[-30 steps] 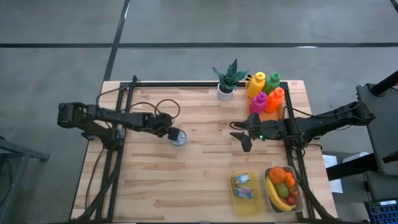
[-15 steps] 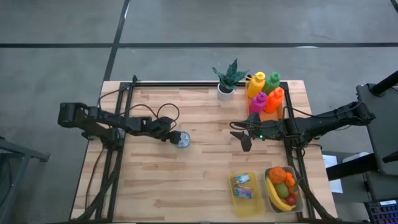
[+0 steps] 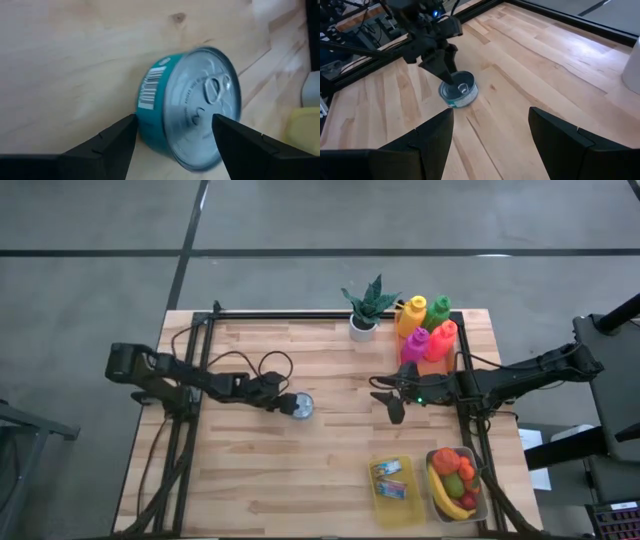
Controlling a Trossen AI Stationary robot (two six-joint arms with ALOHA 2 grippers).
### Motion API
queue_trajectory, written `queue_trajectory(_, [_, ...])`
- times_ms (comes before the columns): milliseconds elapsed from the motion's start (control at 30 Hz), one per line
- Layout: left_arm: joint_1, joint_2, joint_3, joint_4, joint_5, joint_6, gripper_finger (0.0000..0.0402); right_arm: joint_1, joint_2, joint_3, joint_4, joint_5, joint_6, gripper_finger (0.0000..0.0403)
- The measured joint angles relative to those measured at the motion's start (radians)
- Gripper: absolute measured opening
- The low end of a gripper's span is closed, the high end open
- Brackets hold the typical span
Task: Pick & Place Food Item
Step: Put the light blue tuna can into the yellow bin
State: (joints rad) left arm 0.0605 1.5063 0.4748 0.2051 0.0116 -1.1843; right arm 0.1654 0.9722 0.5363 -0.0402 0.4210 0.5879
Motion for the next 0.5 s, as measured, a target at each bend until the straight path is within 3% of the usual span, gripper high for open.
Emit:
queue_trajectory(300, [-0.004, 0.223, 0.184, 0.045, 0.045, 0.012, 0.0263, 0.0, 0.0, -0.003, 0.002, -0.004, 0.008, 0.0254])
queue_trajectory(500, [-0.006, 0.316, 0.321, 0.02, 0.108, 0.118, 0.0263, 0.0, 0.0, -0.005, 0.002, -0.012, 0.034, 0.0254])
